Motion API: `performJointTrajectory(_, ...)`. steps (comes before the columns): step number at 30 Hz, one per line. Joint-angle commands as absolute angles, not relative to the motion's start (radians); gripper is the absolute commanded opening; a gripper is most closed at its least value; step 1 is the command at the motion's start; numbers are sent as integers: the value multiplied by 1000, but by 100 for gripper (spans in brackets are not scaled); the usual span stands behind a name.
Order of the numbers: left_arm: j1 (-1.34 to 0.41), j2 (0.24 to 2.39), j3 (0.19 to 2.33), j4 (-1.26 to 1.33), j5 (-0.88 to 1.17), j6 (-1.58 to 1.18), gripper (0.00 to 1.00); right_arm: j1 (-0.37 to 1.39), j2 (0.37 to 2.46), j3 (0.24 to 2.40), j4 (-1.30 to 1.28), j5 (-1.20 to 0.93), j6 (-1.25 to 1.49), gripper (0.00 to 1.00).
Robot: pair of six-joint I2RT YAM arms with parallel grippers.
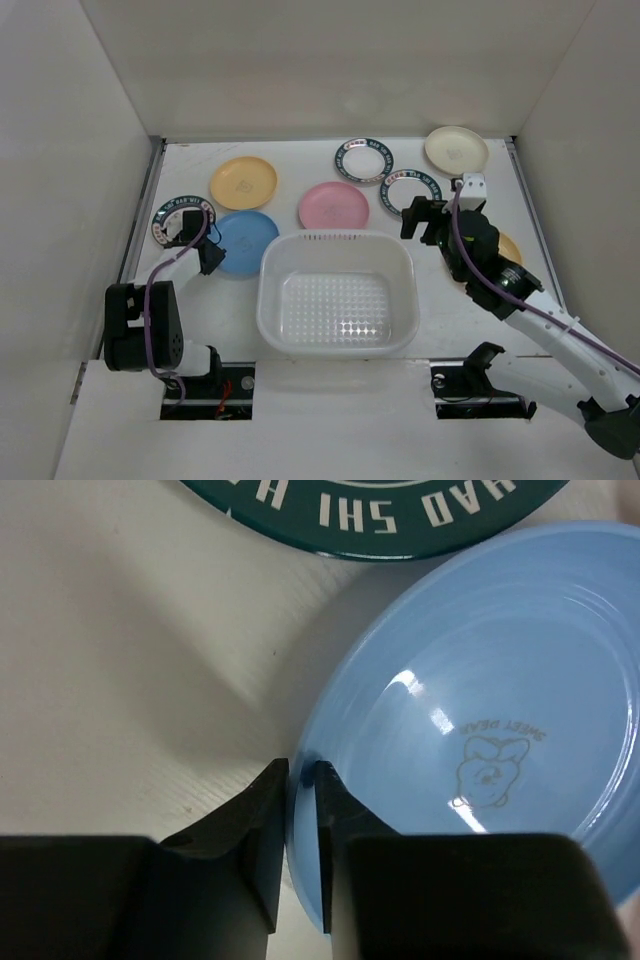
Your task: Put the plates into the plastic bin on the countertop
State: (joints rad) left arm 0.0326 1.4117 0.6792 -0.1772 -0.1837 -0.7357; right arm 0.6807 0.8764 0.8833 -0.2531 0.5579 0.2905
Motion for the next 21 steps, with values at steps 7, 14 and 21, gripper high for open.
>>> performJointTrajectory(7, 45, 1321, 630, -182, -157, -796, 2, 696, 804, 856, -227, 575, 290, 100)
performJointTrajectory(14, 12, 1125, 663, -222, -97, -799, 0, 697, 811, 851, -224, 565, 290, 100)
performJointTrajectory(21, -44, 970, 854, -346, -49, -743, 0, 687, 833, 874, -227, 574, 279, 100)
